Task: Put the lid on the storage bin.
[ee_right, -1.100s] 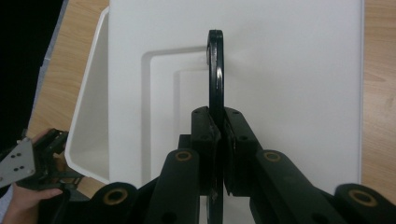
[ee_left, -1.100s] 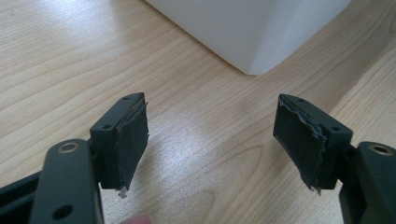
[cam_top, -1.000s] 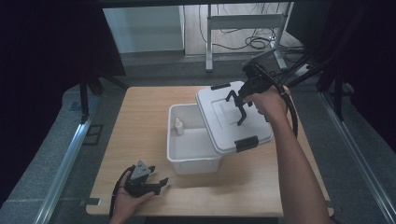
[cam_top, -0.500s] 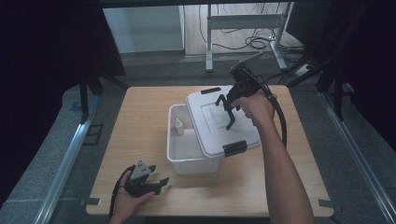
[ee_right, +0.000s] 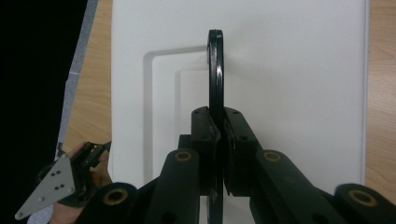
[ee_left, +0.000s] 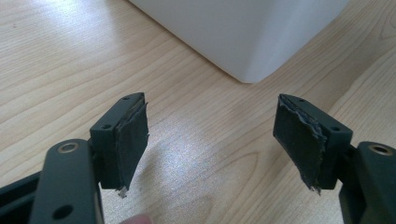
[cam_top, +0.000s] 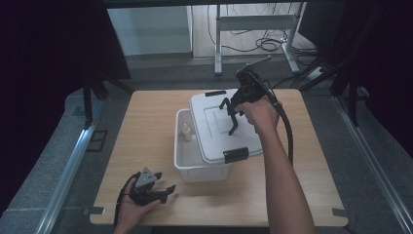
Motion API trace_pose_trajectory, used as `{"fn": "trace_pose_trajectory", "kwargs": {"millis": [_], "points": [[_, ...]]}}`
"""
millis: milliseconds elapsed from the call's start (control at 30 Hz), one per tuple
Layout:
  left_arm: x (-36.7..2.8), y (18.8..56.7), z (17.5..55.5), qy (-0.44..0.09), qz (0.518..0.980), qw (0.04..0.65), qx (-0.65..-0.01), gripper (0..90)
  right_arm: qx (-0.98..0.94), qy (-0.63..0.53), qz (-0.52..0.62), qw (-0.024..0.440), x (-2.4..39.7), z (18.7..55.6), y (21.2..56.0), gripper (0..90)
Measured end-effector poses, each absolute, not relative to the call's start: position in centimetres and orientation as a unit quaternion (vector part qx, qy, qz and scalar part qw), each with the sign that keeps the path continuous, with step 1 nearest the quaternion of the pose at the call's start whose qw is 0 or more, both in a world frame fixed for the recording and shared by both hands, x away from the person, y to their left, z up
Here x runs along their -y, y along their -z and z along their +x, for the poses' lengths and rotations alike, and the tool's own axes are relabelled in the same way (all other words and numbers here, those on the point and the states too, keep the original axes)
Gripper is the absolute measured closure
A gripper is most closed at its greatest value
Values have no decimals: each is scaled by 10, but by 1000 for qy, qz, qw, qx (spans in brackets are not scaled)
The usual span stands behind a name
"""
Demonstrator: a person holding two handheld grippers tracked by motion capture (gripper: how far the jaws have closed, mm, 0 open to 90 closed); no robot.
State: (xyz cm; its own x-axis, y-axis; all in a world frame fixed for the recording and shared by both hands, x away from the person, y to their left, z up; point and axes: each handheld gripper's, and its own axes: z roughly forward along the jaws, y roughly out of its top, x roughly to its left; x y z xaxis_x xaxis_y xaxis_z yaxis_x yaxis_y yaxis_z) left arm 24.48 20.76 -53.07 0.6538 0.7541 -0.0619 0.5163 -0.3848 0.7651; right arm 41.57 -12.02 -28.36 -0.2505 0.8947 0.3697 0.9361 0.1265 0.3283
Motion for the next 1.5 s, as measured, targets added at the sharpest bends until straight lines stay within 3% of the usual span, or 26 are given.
{"fn": "trace_pose_trajectory", "kwargs": {"millis": [1500], "points": [[-204,534,245,-148,824,387,-386,265,699,252,-663,92,66,418,327,849]]}}
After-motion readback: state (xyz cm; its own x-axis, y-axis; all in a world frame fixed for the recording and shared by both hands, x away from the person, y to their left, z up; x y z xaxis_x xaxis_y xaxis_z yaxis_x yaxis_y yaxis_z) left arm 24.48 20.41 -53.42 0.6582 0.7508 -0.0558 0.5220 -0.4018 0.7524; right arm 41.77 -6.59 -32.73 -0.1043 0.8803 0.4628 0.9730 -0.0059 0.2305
